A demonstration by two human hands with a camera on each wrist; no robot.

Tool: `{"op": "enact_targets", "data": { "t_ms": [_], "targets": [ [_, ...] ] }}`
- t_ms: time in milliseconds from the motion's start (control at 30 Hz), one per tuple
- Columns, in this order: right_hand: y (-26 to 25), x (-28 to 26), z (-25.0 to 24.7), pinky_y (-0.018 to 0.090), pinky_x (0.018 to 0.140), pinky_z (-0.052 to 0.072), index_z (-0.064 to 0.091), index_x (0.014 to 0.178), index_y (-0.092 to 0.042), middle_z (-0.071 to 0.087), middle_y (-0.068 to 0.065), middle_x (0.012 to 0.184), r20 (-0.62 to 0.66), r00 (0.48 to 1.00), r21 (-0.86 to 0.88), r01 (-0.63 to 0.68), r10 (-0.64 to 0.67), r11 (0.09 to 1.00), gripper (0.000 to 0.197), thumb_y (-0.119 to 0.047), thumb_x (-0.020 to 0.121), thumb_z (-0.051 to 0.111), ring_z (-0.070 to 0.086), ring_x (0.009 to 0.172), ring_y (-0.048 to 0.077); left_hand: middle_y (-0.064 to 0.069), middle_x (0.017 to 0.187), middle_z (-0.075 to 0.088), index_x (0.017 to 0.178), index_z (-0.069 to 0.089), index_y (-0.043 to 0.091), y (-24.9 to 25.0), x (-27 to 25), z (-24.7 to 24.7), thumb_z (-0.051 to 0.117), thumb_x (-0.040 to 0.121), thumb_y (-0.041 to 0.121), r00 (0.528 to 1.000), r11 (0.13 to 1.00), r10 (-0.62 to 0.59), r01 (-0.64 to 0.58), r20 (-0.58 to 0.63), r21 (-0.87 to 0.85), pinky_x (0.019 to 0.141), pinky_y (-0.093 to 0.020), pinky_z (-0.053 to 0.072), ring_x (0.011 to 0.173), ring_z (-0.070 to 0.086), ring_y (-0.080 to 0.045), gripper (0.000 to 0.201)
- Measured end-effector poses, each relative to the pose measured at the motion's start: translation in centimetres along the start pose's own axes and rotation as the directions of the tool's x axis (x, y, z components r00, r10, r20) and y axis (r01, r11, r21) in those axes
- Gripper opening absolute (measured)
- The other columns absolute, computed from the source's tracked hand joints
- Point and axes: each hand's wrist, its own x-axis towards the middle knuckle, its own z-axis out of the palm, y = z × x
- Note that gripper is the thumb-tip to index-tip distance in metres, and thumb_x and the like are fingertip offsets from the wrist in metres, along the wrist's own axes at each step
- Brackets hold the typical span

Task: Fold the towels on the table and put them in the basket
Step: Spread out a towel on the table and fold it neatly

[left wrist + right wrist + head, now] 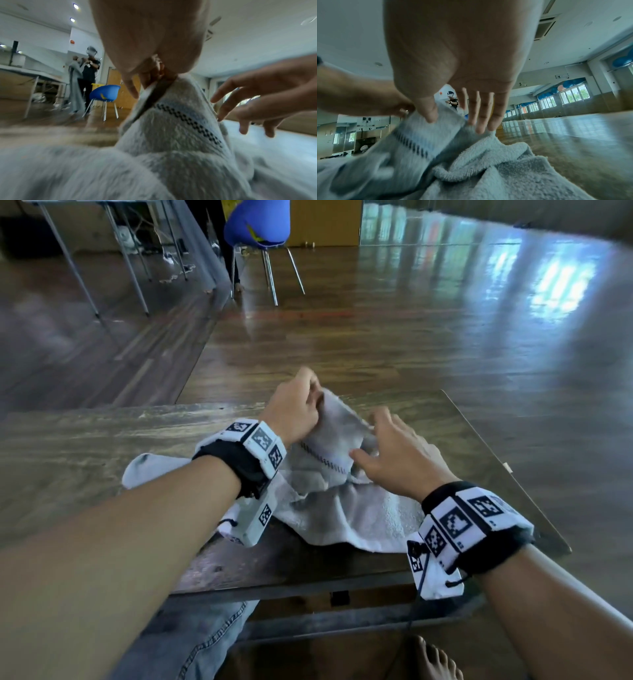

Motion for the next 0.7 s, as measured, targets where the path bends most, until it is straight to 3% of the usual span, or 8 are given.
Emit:
{"op": "enact_targets", "data": {
  "t_ms": [100, 200, 300, 400, 467, 533, 633, 700],
  "targets": [
    [-0.3, -0.5, -1.0, 0.049, 0.084, 0.051, 0.017, 0.144, -0.037, 0.060, -0.002, 0.135, -0.093, 0.995, 0.131, -0.031, 0.043, 0.991, 0.085, -0.069, 0.080, 0.062, 0.062, 0.112, 0.030, 0.010, 0.078, 0.052, 0.100, 0.049, 0.011, 3.9, 0.5, -2.9, 0.042, 0.101, 0.008, 0.980, 0.974, 0.195, -0.197, -0.027, -0.111, 0.058, -0.013, 0.037, 0.068, 0.049, -0.002, 0.007],
    [0.3, -1.3, -2.1, 0.041, 0.070, 0.053, 0.043, 0.113, -0.049, 0.069, -0.012, 0.095, -0.117, 0.992, 0.122, -0.043, 0.057, 0.992, 0.047, -0.077, 0.078, 0.056, 0.064, 0.084, 0.022, 0.004, 0.079, 0.061, 0.105, 0.049, 0.015, 7.0, 0.2, -4.4, 0.044, 0.102, 0.017, 0.928, 0.946, 0.320, -0.302, 0.192, -0.115, 0.055, -0.015, 0.044, 0.066, 0.056, -0.006, 0.006],
    [1.4, -2.3, -3.1, 0.044, 0.058, 0.059, 0.058, 0.087, -0.028, 0.070, -0.005, 0.075, -0.177, 0.980, 0.307, -0.033, 0.091, 0.951, 0.008, -0.035, 0.087, 0.053, 0.070, 0.061, 0.022, 0.001, 0.079, 0.065, 0.104, 0.045, 0.020, 7.8, -1.0, -4.6, 0.060, 0.095, 0.032, 0.870, 0.933, 0.355, -0.351, 0.343, -0.076, 0.058, -0.027, 0.048, 0.067, 0.060, -0.013, 0.021],
    [2.1, -3.4, -4.2, 0.041, 0.042, 0.058, 0.057, 0.083, -0.022, 0.071, 0.002, 0.074, -0.332, 0.936, 0.472, 0.060, 0.114, 0.880, 0.021, -0.011, 0.095, 0.044, 0.070, 0.050, 0.017, -0.001, 0.081, 0.064, 0.106, 0.047, 0.019, 6.7, -1.8, -4.9, 0.076, 0.083, 0.031, 0.902, 0.949, 0.299, -0.316, 0.310, 0.005, 0.059, -0.032, 0.049, 0.068, 0.061, -0.016, 0.040],
    [2.4, -4.0, -5.3, 0.034, 0.039, 0.056, 0.059, 0.086, -0.021, 0.070, 0.004, 0.080, -0.394, 0.905, 0.546, 0.091, 0.159, 0.833, 0.026, -0.010, 0.100, 0.041, 0.072, 0.055, 0.014, -0.005, 0.083, 0.065, 0.108, 0.048, 0.020, 5.8, -2.4, -4.8, 0.074, 0.084, 0.025, 0.933, 0.940, 0.295, -0.322, 0.207, 0.111, 0.062, -0.038, 0.053, 0.071, 0.063, -0.021, 0.035],
    [3.0, -4.4, -5.9, 0.029, 0.044, 0.055, 0.062, 0.093, -0.025, 0.071, 0.001, 0.087, -0.346, 0.930, 0.504, 0.073, 0.123, 0.860, 0.027, -0.013, 0.102, 0.040, 0.074, 0.064, 0.013, -0.004, 0.081, 0.067, 0.106, 0.047, 0.020, 5.1, -3.2, -4.5, 0.068, 0.087, 0.013, 0.951, 0.952, 0.296, -0.301, 0.090, 0.050, 0.056, -0.037, 0.054, 0.065, 0.065, -0.019, 0.029],
    [4.1, -5.3, -5.8, 0.036, 0.074, 0.055, 0.060, 0.128, -0.039, 0.070, -0.001, 0.113, -0.133, 0.985, 0.183, -0.080, 0.106, 0.980, 0.035, -0.029, 0.100, 0.041, 0.069, 0.098, 0.025, 0.005, 0.077, 0.068, 0.093, 0.056, 0.017, 4.4, -4.5, -4.0, 0.069, 0.089, 0.016, 0.972, 0.972, 0.234, -0.234, 0.035, -0.009, 0.053, -0.024, 0.048, 0.061, 0.062, -0.001, 0.013],
    [4.5, -6.0, -5.6, 0.039, 0.084, 0.050, 0.049, 0.141, -0.048, 0.063, -0.004, 0.134, -0.120, 0.984, 0.077, -0.120, 0.128, 0.990, 0.047, -0.035, 0.095, 0.042, 0.062, 0.112, 0.027, 0.007, 0.074, 0.068, 0.084, 0.066, 0.017, 3.8, -5.1, -3.5, 0.073, 0.087, 0.024, 0.989, 0.989, 0.148, -0.148, 0.016, 0.018, 0.055, -0.021, 0.044, 0.063, 0.059, -0.001, 0.010]
  ]
}}
